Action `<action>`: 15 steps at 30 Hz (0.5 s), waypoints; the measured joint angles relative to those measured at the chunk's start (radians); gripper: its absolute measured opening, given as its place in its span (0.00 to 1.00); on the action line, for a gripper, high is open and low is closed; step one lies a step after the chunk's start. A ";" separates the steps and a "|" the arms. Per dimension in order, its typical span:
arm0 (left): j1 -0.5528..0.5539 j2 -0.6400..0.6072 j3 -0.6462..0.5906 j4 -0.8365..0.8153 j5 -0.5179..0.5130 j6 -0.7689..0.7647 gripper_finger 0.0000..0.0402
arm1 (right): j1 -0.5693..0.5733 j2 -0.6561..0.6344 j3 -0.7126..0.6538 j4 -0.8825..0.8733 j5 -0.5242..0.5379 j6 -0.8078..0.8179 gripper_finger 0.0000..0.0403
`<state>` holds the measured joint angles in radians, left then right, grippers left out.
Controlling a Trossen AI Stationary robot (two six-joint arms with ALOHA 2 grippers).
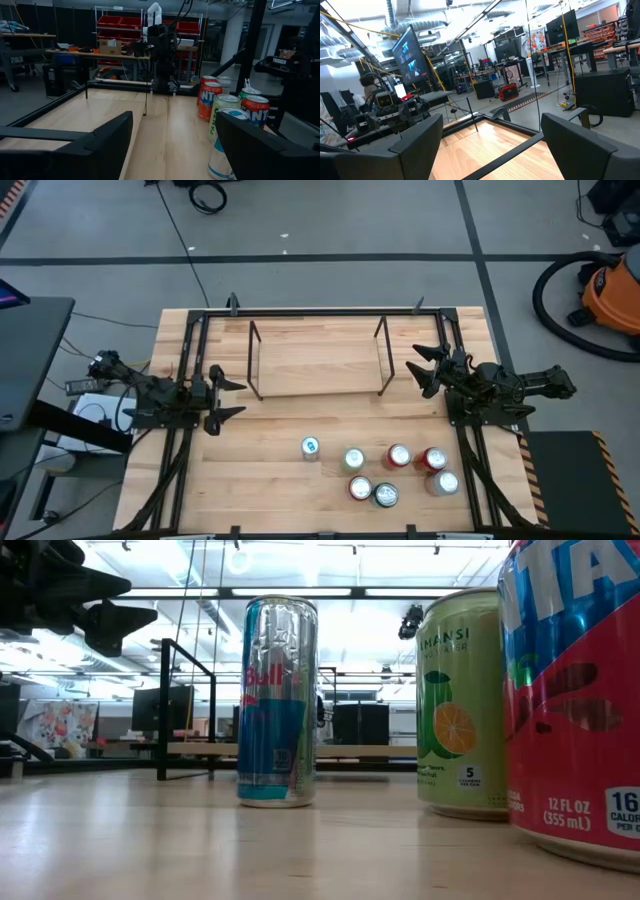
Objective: Place canned beverage on shelf
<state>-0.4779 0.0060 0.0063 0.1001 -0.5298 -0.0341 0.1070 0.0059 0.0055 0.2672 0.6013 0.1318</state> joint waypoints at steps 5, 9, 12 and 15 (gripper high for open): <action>0.000 0.000 0.000 0.000 0.000 0.000 0.74 | 0.000 0.000 0.000 0.000 0.000 0.000 0.86; 0.000 0.000 0.000 0.009 0.000 -0.015 0.74 | 0.000 0.000 0.000 0.000 0.000 0.000 0.86; 0.000 0.000 0.000 0.009 0.000 -0.016 0.74 | 0.000 0.000 0.000 0.000 0.000 0.000 0.86; 0.000 0.000 0.000 0.035 0.000 -0.029 0.74 | 0.000 0.000 0.000 0.000 0.000 0.000 0.86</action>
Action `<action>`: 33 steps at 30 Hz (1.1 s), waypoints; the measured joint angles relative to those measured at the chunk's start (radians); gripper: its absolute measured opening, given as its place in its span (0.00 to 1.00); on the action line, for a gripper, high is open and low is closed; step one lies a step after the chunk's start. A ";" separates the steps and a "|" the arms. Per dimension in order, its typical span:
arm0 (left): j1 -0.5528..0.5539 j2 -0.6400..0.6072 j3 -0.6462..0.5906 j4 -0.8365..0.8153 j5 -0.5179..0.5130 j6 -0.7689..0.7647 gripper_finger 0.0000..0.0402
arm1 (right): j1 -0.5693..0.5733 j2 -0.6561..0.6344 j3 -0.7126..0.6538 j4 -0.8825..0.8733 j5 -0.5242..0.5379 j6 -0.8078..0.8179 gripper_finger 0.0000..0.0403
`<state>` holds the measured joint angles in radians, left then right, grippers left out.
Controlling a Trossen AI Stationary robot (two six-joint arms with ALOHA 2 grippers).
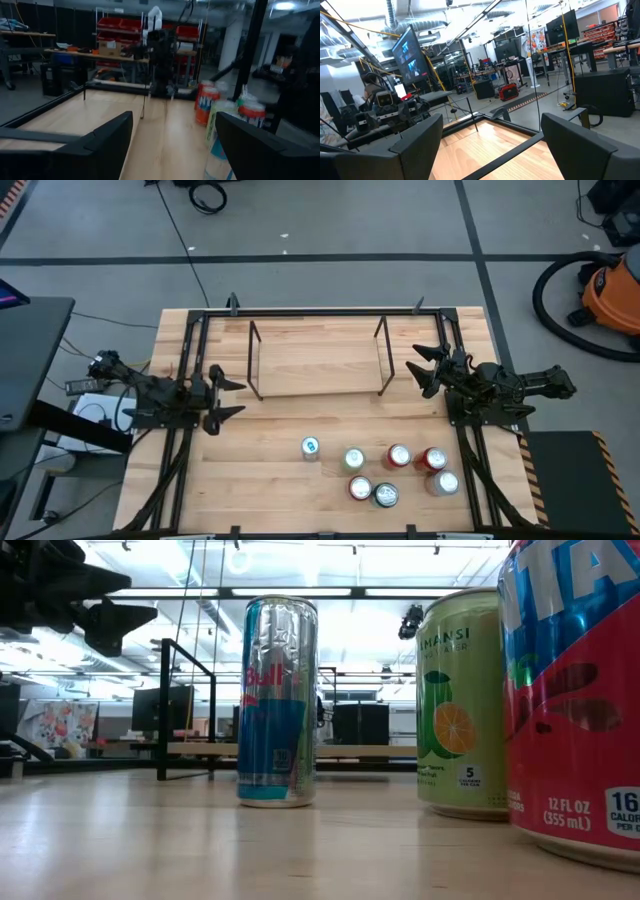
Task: Place canned beverage on shelf
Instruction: Put the orange soda can on the shelf
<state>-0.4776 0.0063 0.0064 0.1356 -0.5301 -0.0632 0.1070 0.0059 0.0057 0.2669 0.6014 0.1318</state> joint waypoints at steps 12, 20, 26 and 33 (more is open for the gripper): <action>0.004 0.000 0.000 0.048 0.000 -0.035 0.74 | 0.000 0.000 0.000 0.061 0.003 0.000 0.86; 0.032 0.000 0.000 0.195 0.019 -0.050 0.74 | 0.000 0.000 0.000 0.201 0.001 0.066 0.86; 0.060 0.078 0.075 0.159 0.015 -0.066 0.74 | 0.000 0.000 0.000 0.238 0.043 0.089 0.86; 0.084 0.297 0.210 0.035 -0.007 -0.152 0.74 | 0.002 0.080 0.078 0.093 -0.155 0.128 0.86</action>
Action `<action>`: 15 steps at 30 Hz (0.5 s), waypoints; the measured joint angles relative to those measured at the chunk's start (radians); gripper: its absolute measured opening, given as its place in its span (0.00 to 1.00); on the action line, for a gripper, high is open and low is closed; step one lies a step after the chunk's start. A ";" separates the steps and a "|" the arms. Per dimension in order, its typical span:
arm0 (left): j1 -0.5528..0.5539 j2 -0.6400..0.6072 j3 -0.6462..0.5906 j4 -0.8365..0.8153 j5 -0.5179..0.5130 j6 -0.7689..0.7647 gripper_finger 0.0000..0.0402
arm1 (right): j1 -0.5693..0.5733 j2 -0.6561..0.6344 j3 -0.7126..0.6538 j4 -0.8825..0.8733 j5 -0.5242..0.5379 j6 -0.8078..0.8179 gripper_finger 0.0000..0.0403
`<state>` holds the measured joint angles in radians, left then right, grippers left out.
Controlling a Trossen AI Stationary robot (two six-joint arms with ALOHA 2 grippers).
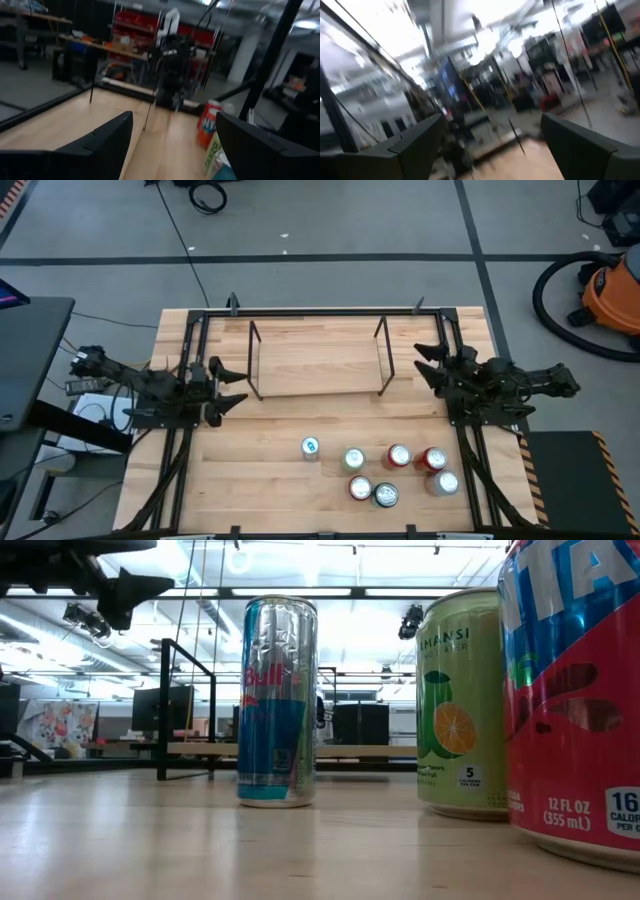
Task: Place canned beverage on shelf
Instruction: Put the orange soda can on the shelf
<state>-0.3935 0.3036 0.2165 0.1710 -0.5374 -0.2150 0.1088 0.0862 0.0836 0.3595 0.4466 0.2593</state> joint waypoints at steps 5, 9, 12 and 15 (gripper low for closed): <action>0.000 0.130 0.080 -0.019 -0.001 -0.030 0.74 | 0.040 0.211 0.125 -0.099 -0.050 0.001 0.86; -0.021 0.190 0.151 -0.060 0.008 -0.051 0.74 | 0.108 0.408 0.266 -0.228 -0.040 0.017 0.86; -0.039 0.221 0.177 -0.079 0.011 -0.060 0.74 | 0.164 0.570 0.390 -0.366 -0.010 0.065 0.86; -0.045 0.241 0.186 -0.077 0.011 -0.060 0.74 | 0.215 0.726 0.523 -0.499 0.013 0.108 0.86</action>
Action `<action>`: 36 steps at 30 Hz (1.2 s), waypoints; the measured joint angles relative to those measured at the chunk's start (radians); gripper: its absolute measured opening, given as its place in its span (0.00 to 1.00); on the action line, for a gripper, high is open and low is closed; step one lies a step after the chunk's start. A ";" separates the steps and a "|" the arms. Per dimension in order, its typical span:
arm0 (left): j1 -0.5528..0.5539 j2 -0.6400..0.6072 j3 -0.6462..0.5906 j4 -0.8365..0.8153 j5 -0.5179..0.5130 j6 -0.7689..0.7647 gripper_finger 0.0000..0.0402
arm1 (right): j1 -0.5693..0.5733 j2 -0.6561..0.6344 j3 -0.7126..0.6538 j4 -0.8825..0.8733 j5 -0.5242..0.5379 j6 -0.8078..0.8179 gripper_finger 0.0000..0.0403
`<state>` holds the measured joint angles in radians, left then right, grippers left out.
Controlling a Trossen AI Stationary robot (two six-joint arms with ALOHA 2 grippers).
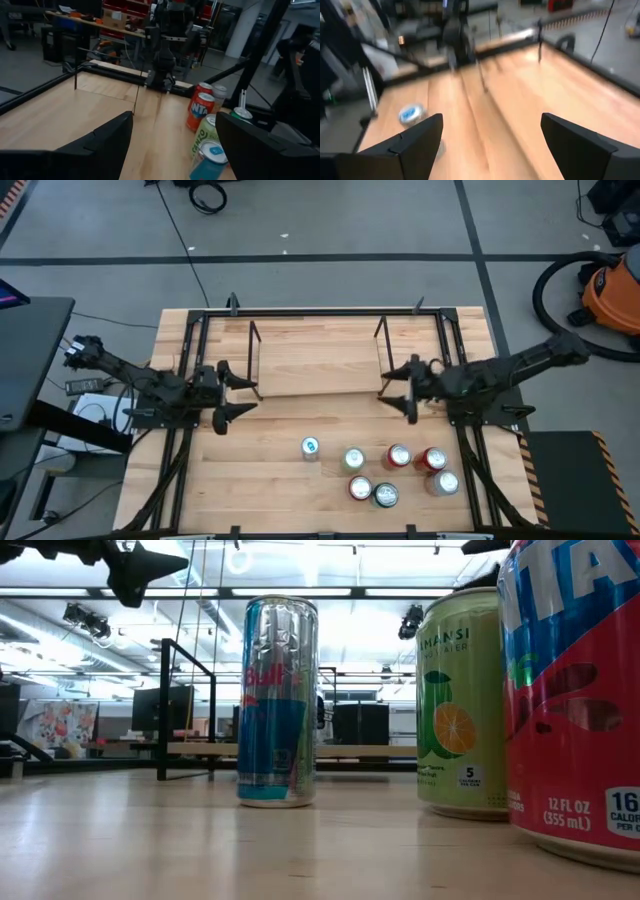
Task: Place canned beverage on shelf
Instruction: Put the orange soda can on the shelf
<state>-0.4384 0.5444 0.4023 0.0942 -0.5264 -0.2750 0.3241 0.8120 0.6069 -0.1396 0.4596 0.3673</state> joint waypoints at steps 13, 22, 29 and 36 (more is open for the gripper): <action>0.072 0.019 0.025 0.013 -0.002 0.032 0.74 | 0.105 0.509 0.534 -0.528 -0.092 0.181 0.86; 0.070 0.019 0.036 0.004 0.000 0.077 0.74 | 0.188 0.765 0.875 -1.005 -0.226 0.329 0.86; 0.070 0.019 0.036 0.005 0.000 0.079 0.74 | 0.192 0.915 0.996 -1.226 -0.391 0.461 0.88; 0.070 0.019 0.036 0.001 0.035 0.076 0.74 | 0.173 0.986 0.999 -1.290 -0.553 0.695 0.88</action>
<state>-0.3683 0.5629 0.4381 0.0953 -0.4916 -0.1993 0.4973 1.7976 1.6054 -1.4292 -0.0930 1.0626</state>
